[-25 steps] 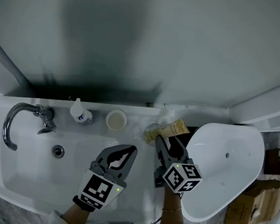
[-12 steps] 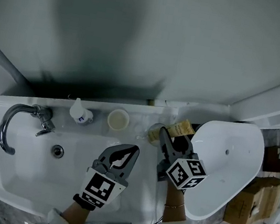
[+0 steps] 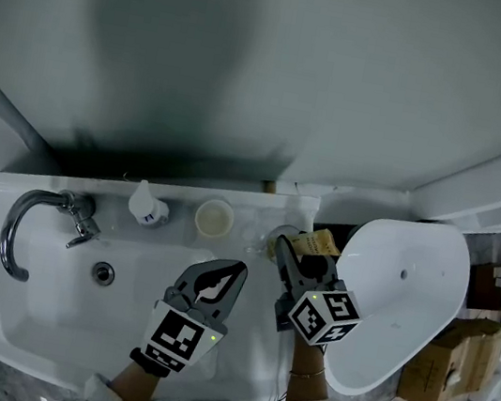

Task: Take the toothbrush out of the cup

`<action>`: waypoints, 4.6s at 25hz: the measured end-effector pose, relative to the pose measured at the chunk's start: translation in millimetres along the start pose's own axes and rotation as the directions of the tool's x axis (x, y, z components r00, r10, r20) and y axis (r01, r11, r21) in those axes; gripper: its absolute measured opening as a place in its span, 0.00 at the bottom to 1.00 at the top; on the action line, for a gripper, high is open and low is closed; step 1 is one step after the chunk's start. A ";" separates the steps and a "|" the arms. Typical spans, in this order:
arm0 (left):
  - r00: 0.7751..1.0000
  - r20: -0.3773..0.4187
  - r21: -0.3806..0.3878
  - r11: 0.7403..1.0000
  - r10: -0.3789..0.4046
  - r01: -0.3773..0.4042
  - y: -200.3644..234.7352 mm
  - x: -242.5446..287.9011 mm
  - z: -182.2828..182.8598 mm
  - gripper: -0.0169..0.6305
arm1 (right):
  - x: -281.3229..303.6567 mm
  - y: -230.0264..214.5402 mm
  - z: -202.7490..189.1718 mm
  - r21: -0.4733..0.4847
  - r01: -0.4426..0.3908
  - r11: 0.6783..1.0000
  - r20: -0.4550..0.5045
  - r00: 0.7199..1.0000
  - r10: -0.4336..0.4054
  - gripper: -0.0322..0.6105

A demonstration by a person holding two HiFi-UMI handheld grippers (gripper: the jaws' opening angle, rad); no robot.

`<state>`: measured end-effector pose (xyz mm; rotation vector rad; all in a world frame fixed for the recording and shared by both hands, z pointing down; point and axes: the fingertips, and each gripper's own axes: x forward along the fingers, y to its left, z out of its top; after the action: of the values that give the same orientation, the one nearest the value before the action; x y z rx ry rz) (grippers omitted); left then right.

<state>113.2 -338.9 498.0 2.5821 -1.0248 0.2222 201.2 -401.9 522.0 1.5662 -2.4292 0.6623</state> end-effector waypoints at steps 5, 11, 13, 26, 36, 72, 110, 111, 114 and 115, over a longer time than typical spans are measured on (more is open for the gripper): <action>1.000 0.002 0.004 1.000 0.014 -0.014 4.6 -5.0 -1.6 0.05 | -2.1 -2.4 -5.4 -0.023 0.026 0.999 -0.021 0.999 -0.027 0.27; 1.000 0.010 0.008 1.000 0.028 -0.028 8.1 -10.7 2.6 0.05 | -5.4 -2.6 -8.9 -0.037 0.039 0.999 -0.036 0.999 -0.040 0.14; 0.999 0.013 0.010 0.999 0.032 -0.032 7.8 -12.3 4.4 0.05 | -6.2 -2.5 -9.2 -0.036 0.039 0.999 -0.040 0.998 -0.040 0.13; 0.997 0.037 0.040 0.997 0.072 -0.073 0.2 -24.6 17.2 0.05 | -12.9 3.5 4.9 -0.066 0.025 0.997 -0.033 0.999 -0.027 0.12; 0.991 0.081 0.066 0.991 0.111 -0.117 -23.9 -51.1 34.8 0.05 | -57.2 14.5 61.0 -0.093 0.029 0.995 0.111 0.994 -0.018 0.12; 0.934 0.227 0.090 0.949 0.275 -0.301 -176.0 -226.3 40.4 0.05 | -277.8 217.0 21.9 -0.110 -0.487 0.867 0.146 0.855 0.498 0.12; 0.960 0.204 0.141 0.964 0.193 -0.224 -159.4 -218.1 59.7 0.05 | -264.3 232.1 25.3 -0.060 -0.510 0.858 0.116 0.850 0.514 0.11; 0.960 0.204 0.141 0.964 0.192 -0.223 -159.0 -217.4 60.0 0.05 | -263.3 232.7 24.3 -0.063 -0.511 0.857 0.109 0.850 0.515 0.11; 0.960 0.205 0.142 0.965 0.191 -0.222 -159.4 -216.2 60.7 0.05 | -262.6 233.6 21.7 -0.069 -0.511 0.857 0.097 0.852 0.515 0.11; 0.960 0.207 0.143 0.965 0.191 -0.222 -159.8 -216.1 60.9 0.05 | -262.8 233.5 21.3 -0.073 -0.509 0.858 0.096 0.852 0.514 0.11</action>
<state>67.2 -117.3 340.8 2.6820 -1.4047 0.1158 106.7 -115.1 340.7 0.9465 -2.9526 0.5993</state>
